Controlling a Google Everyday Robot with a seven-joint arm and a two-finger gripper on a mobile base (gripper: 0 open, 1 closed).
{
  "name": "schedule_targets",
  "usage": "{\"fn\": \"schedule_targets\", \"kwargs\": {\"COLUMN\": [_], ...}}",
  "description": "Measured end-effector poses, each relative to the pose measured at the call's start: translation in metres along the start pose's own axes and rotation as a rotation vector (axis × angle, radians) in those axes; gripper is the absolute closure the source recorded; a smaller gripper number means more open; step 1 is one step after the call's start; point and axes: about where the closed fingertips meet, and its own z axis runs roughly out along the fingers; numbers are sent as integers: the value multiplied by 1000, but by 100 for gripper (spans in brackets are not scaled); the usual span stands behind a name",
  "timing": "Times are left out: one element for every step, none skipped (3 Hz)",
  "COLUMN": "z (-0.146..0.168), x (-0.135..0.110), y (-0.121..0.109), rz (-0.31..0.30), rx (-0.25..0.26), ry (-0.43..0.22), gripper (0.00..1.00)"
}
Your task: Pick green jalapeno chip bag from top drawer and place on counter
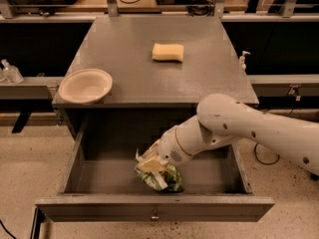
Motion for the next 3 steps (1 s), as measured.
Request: {"fn": "schedule_targets", "kwargs": {"z": [-63,-128,-193], "x": [-20,-41,-62], "y": [-15,-29,-38], "rz": [-43,-107,-177], "rx": [77,171,260], "ry": [-61,-106,-115], "gripper": [100,100,100]}}
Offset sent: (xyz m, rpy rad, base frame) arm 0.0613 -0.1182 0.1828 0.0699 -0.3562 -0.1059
